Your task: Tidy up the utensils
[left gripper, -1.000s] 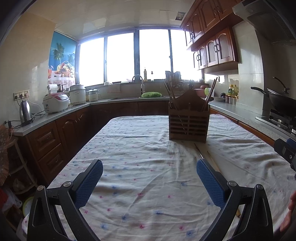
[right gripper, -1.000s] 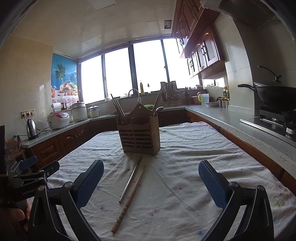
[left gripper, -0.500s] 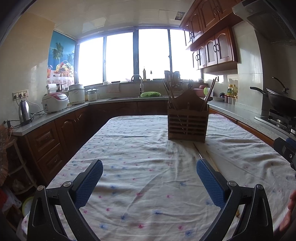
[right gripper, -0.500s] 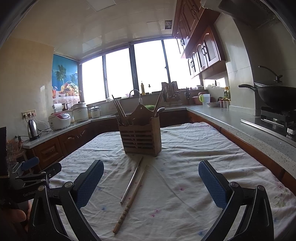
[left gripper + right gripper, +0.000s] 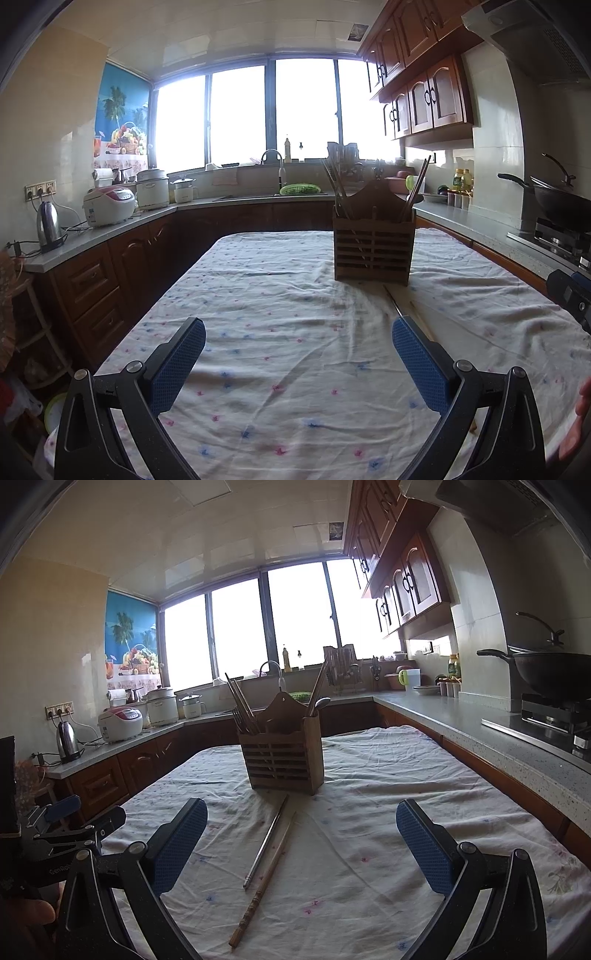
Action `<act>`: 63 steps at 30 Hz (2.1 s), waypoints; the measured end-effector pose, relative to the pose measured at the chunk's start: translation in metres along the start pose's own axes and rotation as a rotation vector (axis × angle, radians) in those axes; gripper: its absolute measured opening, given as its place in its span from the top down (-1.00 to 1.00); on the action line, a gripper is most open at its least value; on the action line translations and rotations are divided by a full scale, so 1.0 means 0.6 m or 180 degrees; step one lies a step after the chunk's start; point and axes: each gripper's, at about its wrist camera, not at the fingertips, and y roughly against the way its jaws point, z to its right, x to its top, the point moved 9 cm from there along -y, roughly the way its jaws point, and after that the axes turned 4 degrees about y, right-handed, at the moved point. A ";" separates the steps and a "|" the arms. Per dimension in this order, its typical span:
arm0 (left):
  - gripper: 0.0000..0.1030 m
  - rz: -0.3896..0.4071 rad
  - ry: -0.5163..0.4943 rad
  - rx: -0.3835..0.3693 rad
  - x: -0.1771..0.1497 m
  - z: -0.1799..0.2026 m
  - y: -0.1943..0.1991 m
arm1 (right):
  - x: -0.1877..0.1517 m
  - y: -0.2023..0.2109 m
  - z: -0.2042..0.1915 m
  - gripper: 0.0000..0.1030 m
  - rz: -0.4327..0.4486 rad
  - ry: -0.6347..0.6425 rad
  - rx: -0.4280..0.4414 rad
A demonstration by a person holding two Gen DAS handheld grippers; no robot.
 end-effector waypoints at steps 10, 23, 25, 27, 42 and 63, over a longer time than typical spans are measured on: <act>-0.98 -0.0002 -0.0003 -0.0010 0.001 0.003 0.001 | 0.004 0.001 -0.001 -1.00 0.0005 -0.0016 0.0024; -0.98 -0.0016 -0.0002 -0.0011 0.001 0.009 0.000 | 0.005 0.001 0.000 -1.00 0.0001 -0.0020 0.0024; -0.98 -0.0013 -0.0002 -0.0017 0.001 0.009 0.001 | 0.005 0.000 -0.001 -1.00 -0.0002 -0.0024 0.0028; -0.98 -0.0016 0.0001 -0.0019 0.001 0.011 0.000 | 0.006 0.000 0.000 -1.00 -0.0001 -0.0023 0.0027; -0.98 -0.0035 0.0013 -0.0027 0.002 0.015 -0.004 | 0.007 -0.002 0.000 -1.00 0.0000 -0.0025 0.0033; -0.98 -0.0168 0.0090 -0.0114 0.024 0.026 -0.025 | 0.017 -0.034 0.007 -1.00 -0.0178 0.0023 0.0027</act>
